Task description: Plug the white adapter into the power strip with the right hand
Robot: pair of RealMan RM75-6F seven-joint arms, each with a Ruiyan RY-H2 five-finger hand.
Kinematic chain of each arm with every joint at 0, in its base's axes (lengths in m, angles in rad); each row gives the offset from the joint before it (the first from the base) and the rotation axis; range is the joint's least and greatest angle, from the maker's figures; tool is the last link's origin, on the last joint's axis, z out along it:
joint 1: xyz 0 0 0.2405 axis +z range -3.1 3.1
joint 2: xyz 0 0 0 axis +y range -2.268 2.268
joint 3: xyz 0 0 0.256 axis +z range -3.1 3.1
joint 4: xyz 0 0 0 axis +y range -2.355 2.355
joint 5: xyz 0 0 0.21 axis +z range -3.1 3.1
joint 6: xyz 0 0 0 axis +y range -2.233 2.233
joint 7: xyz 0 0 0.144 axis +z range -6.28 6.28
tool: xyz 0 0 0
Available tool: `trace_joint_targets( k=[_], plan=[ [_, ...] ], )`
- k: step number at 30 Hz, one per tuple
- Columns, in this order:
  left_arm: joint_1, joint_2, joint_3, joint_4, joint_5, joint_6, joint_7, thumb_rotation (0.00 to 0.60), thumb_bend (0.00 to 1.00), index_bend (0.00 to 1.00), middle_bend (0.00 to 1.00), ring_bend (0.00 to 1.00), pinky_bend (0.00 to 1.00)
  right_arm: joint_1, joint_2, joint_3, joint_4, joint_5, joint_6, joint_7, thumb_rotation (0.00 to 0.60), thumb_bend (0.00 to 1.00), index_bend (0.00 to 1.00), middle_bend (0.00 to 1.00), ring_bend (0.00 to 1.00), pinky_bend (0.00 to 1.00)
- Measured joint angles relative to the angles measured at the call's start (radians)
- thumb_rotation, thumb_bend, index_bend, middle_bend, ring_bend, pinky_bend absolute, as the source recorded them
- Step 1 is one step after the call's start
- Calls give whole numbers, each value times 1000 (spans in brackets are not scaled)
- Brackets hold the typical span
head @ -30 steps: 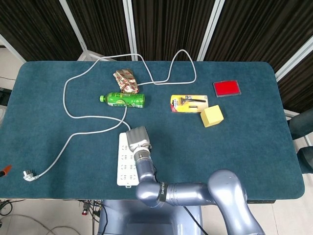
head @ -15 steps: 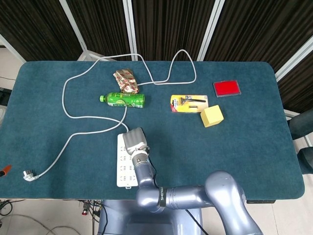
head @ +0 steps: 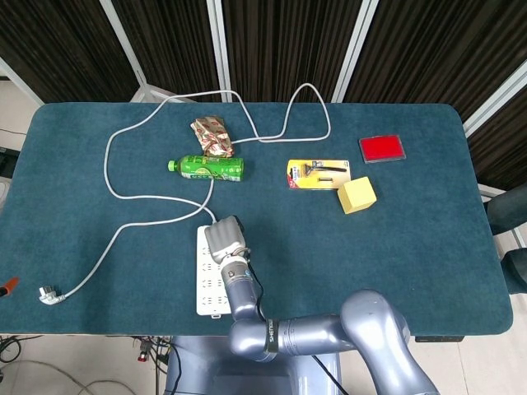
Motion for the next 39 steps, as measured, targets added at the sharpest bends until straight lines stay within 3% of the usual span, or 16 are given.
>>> trace_joint_targets(
  k=[18,28,32,39],
  plan=[
    [0,1,-1,0,-3,0,-1,600,84,216,0,0,0,-13,-13,-1,-3,-31,-12,3,600,602,668,608,589,444],
    [1,0,-1,-1,-3,0,-1,600,84,215,0,0,0,-18,-4,8,-13,-14,11,-18,600,594,393,427,399,398],
    [1,0,-1,-1,-3,1,1,600,84,215,0,0,0,-20,0,8,-18,-4,15,-30,600,534,290,361,333,375],
    [1,-1,-2,-1,-6,0,3,600,84,215,0,0,0,-21,8,17,-29,17,16,-47,600,423,202,283,246,355]
  ],
)
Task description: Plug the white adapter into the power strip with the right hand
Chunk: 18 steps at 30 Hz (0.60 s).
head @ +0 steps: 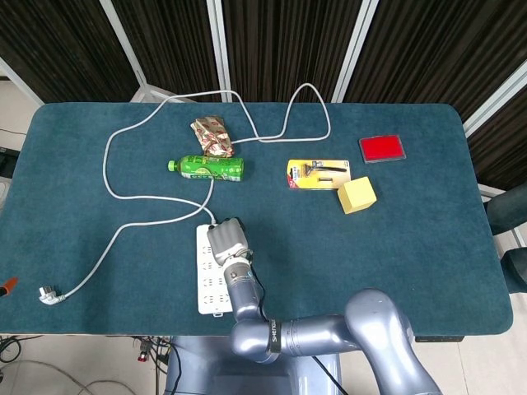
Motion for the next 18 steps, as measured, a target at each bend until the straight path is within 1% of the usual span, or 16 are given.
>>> trace_joint_targets(
  k=[6,12,15,18],
  plan=[
    [-1,-1,0,1,-1,-1,2,600,84,215,0,0,0,1,17,8,-23,33,7,-28,600,422,173,245,202,341],
    [0,0,-1,0,-1,-1,1,600,84,215,0,0,0,-9,52,13,-77,53,27,-43,600,421,147,219,180,322],
    [1,1,0,-1,-1,1,-1,600,84,214,0,0,0,-27,92,22,-146,49,40,-29,600,421,145,215,178,321],
    [2,1,0,-3,0,3,-1,600,84,215,0,0,0,-52,149,30,-240,45,52,-9,600,421,144,213,178,321]
  ],
)
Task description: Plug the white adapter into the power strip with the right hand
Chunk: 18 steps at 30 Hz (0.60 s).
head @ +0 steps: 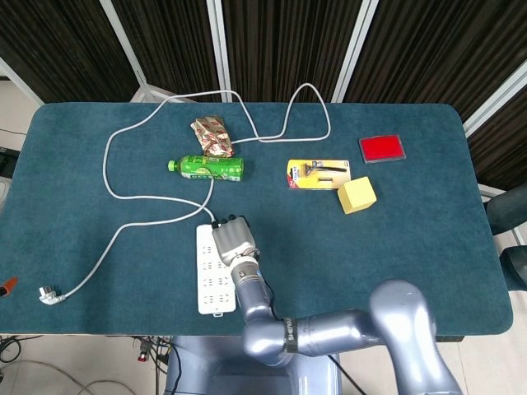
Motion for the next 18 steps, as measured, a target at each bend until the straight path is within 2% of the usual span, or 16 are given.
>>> trace_joint_targets(
  k=[6,9,11,12,16,18],
  plan=[
    [6,4,1,-3,4,11,-9,600,84,214,0,0,0,-58,145,11,-192,5,19,37,600,421,143,213,191,321],
    [8,5,1,-5,6,14,-11,600,84,214,0,0,0,-86,218,11,-269,6,25,57,600,421,117,255,292,321],
    [9,5,1,-5,7,15,-12,600,84,214,0,0,0,-103,255,6,-306,5,29,73,600,421,102,356,403,344],
    [9,5,1,-6,7,15,-12,600,84,214,0,0,0,-109,268,3,-319,3,32,80,600,421,102,392,439,365],
    [9,6,1,-6,7,14,-13,600,84,214,0,0,0,-135,318,-20,-374,-22,43,121,600,421,101,574,618,586],
    [9,6,2,-6,8,14,-14,600,84,214,0,0,0,-144,334,-35,-392,-38,48,141,600,421,101,622,663,646]
  ],
)
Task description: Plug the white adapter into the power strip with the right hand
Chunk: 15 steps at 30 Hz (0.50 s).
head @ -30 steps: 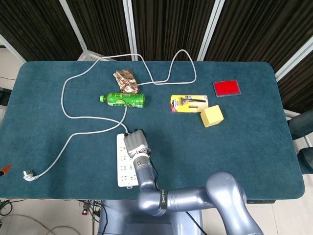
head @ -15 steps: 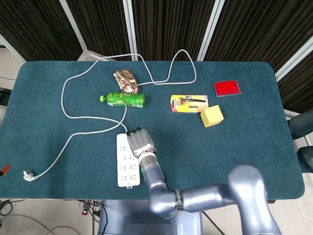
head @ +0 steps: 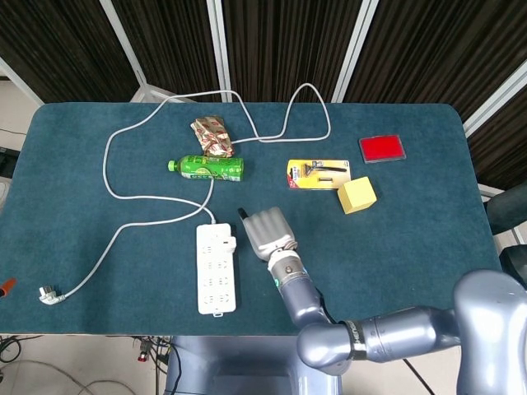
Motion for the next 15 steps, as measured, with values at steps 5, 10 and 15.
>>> trace_joint_targets(
  k=[5,10,15],
  plan=[
    [0,1,0,0,1,1,0,600,84,214,0,0,0,-14,21,-36,-39,-25,1,38,600,421,101,645,681,658],
    [1,0,0,-1,2,2,-1,600,84,214,0,0,0,-8,24,-78,-54,-53,-15,58,600,421,101,645,681,658],
    [1,0,-1,-2,1,1,2,600,84,215,0,0,0,10,4,-100,-38,-60,-28,75,600,421,101,645,681,658]
  ],
)
